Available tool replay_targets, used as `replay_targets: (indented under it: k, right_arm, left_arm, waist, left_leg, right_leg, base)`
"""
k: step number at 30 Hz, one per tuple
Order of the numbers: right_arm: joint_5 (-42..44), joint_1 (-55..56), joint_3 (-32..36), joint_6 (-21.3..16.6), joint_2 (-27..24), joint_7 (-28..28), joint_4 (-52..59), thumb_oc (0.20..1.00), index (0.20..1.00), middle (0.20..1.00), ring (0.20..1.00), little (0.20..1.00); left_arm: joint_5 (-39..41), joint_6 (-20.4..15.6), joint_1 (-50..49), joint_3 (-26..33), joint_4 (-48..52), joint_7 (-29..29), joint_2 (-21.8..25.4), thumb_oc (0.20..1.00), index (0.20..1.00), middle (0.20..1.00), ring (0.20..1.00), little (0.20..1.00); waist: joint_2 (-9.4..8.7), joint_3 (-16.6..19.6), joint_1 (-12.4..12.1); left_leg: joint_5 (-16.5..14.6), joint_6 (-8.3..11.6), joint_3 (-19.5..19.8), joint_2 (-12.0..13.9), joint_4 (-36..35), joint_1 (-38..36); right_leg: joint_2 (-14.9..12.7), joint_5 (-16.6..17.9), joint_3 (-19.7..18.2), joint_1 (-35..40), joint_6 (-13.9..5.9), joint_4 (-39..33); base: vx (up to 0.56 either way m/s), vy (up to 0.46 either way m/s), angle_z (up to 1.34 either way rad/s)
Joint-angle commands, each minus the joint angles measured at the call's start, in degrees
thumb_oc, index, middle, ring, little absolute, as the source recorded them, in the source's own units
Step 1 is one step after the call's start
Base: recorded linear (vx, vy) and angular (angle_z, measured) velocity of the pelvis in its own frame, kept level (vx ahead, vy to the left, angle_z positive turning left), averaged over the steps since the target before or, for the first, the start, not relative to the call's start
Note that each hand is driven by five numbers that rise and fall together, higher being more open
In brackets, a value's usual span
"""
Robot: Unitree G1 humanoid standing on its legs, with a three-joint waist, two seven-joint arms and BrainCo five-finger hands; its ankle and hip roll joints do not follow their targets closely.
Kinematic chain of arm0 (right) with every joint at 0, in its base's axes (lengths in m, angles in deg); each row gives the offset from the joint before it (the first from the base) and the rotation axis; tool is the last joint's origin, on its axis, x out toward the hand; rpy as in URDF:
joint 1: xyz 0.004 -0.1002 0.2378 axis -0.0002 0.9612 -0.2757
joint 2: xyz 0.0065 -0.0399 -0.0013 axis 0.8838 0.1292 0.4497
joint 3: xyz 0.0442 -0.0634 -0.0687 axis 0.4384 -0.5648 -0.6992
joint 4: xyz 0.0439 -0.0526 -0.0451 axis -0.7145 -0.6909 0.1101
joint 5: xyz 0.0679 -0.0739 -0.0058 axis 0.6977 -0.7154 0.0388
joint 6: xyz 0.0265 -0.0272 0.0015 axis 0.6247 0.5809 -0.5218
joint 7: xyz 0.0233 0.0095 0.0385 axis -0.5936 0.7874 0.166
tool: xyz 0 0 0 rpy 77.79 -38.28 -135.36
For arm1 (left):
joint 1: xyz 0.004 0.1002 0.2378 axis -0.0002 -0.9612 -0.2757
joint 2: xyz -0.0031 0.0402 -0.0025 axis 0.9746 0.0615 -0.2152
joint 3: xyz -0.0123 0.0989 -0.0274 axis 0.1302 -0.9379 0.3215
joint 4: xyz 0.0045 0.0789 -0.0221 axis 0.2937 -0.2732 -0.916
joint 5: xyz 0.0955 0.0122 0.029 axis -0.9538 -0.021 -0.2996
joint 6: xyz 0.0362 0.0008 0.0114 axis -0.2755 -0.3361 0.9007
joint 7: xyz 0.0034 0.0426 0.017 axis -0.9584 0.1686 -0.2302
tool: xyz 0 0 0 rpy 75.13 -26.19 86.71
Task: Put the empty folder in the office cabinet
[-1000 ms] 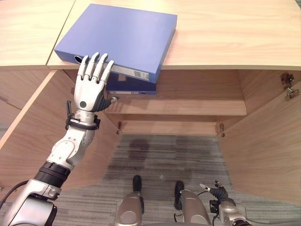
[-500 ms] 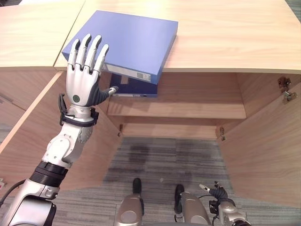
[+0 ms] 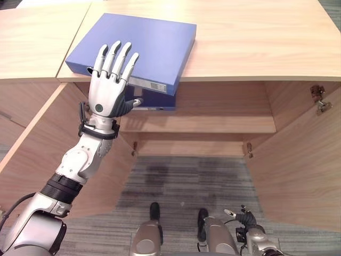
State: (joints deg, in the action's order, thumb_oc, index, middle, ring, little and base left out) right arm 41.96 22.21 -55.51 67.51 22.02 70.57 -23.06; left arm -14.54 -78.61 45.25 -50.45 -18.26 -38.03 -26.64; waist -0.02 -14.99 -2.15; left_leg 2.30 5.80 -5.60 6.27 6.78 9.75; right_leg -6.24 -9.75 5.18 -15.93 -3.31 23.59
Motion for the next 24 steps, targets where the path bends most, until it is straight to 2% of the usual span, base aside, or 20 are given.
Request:
replay_targets:
  k: [1, 7, 24]
  right_arm:
    - [0.43, -0.72, -0.55, -1.32, 0.01, -0.73, -0.06, 1.0, 1.0, 1.0, 1.0, 1.0]
    - [0.55, -1.16, -0.53, -1.41, -0.16, -0.98, -0.39, 1.0, 1.0, 1.0, 1.0, 1.0]
    - [1.09, -1.25, -0.16, -1.26, -0.39, -0.69, -0.89, 1.0, 1.0, 1.0, 1.0, 1.0]
  left_arm:
    - [-1.18, 1.29, 5.38, 0.66, -0.55, -0.52, 1.55, 1.0, 1.0, 1.0, 1.0, 1.0]
    - [-1.48, 2.41, 8.69, -2.47, -4.39, 0.23, 1.09, 1.0, 1.0, 1.0, 1.0, 1.0]
    - [-1.76, 3.54, 10.7, -5.31, -9.27, 1.42, 0.22, 1.0, 1.0, 1.0, 1.0, 1.0]
  waist:
    - [0.74, 0.7, 0.01]
    - [0.7, 0.47, 0.61]
    - [0.69, 0.58, 1.19]
  left_leg:
    - [-6.74, 0.64, 0.54, 0.89, 7.58, 1.04]
    - [-7.15, 0.59, 0.59, 1.07, 8.94, 2.01]
    - [-7.49, 0.71, 0.42, 1.42, 9.57, 2.22]
  right_leg:
    - [0.23, -2.28, -2.12, 2.33, -4.97, 1.87]
    - [0.36, -2.41, -2.58, 1.5, -4.92, 2.67]
    - [0.46, -2.78, -3.04, 1.3, -4.94, 3.16]
  base:
    - [-0.01, 0.001, -0.05]
    - [-0.01, 0.003, -0.05]
    - [0.0, 0.0, 0.0]
